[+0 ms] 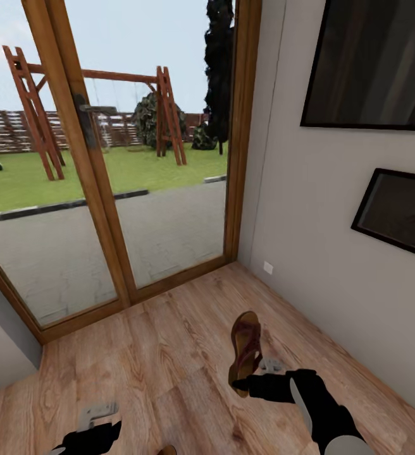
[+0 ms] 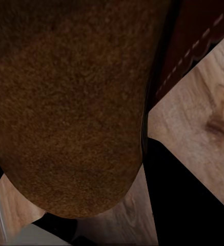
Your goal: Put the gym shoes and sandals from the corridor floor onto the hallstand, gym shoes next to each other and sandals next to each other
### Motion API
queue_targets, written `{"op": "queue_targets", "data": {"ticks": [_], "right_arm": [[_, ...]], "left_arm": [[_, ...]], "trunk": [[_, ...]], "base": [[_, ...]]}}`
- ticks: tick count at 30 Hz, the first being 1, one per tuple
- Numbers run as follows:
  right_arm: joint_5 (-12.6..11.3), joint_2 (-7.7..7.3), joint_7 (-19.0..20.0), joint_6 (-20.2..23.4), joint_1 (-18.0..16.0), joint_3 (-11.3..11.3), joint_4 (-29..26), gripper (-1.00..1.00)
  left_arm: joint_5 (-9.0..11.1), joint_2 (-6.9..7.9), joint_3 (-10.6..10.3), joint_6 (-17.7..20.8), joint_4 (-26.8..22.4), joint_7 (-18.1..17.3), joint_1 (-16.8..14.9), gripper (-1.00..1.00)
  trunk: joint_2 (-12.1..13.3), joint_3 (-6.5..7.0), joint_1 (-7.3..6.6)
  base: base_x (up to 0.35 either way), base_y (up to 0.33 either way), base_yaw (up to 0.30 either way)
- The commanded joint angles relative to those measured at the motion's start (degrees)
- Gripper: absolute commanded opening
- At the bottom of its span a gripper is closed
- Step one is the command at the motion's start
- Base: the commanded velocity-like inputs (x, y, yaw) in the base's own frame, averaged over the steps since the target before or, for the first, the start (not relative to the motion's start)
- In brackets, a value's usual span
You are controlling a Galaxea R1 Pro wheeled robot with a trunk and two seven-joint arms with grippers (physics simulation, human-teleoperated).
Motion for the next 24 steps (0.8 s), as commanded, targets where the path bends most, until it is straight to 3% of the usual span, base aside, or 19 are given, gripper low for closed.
{"op": "queue_targets", "data": {"ticks": [1,14,24], "right_arm": [[-0.3,-0.05,-0.1,0.3,0.0,0.0,0.3,-1.00],[-0.6,-0.53,-0.1,-3.6,0.0,-0.2,4.6,-1.00],[-0.6,-3.81,-0.3,-8.2,0.0,-0.2,7.8,-1.00]], "left_arm": [[0.0,0.00,0.0,0.0,0.3,0.0,0.0,1.00],[0.0,0.01,0.1,-0.2,4.5,0.0,0.1,1.00],[0.0,0.01,0.2,-0.5,7.7,0.0,0.1,1.00]], "trunk": [[0.0,0.00,0.00],[0.0,0.00,0.00],[0.0,0.00,0.00]], "base": [[0.000,0.000,0.000],[0.000,0.000,0.000],[0.000,0.000,0.000]]}}
